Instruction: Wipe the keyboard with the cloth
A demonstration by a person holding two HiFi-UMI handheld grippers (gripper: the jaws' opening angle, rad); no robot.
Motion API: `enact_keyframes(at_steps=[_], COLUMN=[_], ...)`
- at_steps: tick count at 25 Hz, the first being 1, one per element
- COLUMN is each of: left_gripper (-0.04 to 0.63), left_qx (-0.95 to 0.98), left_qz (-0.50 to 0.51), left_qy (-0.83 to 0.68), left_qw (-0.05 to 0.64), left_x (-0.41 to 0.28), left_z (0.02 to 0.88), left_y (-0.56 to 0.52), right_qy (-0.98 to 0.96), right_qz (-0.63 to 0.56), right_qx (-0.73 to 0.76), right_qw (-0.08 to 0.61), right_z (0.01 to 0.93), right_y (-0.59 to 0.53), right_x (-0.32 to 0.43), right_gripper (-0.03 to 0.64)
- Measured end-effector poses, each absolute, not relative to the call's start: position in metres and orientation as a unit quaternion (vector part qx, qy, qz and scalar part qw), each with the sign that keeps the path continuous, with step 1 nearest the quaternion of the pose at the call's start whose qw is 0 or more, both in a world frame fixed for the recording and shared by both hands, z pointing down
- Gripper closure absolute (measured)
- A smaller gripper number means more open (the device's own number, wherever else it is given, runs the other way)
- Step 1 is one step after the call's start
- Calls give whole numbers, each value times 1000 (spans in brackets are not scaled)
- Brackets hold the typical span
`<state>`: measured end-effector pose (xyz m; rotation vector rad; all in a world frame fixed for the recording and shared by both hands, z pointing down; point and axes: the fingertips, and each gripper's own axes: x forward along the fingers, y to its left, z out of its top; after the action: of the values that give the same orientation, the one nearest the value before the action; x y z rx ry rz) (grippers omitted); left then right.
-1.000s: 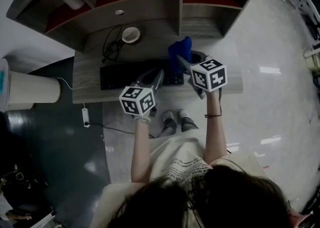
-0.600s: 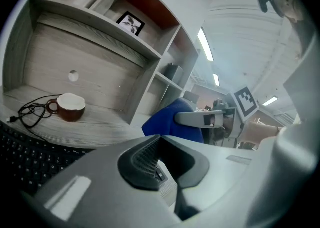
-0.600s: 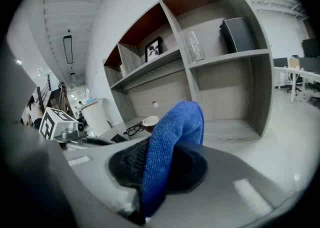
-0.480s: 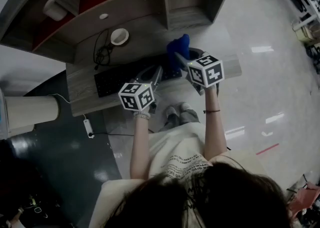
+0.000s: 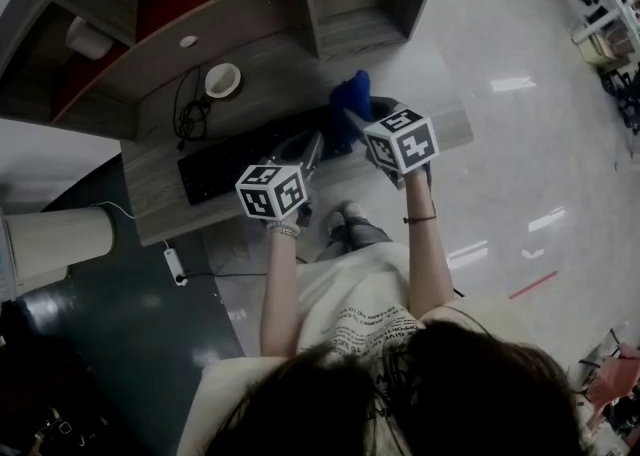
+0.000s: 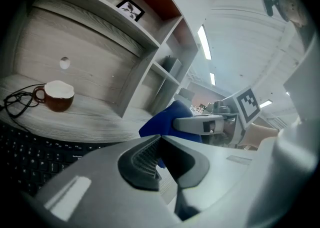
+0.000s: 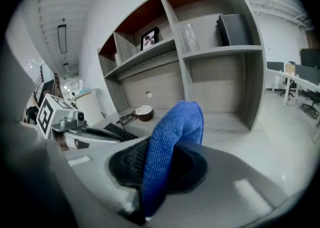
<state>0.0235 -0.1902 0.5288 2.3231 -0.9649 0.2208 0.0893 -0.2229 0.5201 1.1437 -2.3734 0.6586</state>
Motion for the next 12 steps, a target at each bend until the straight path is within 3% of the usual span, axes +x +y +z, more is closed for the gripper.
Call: enact_keyframes(at_steps=[12], left_gripper=[592], left_qx=[860], left_qz=[89], left_qy=[-385], left_qw=[323], left_x=[30], left_z=[543], left_y=[-190], right_qy=[-866], right_qz=[256], right_qx=[357], right_qw=[239], right_z=[549], right_y=[-221], right_x=[71], right_gripper=[557])
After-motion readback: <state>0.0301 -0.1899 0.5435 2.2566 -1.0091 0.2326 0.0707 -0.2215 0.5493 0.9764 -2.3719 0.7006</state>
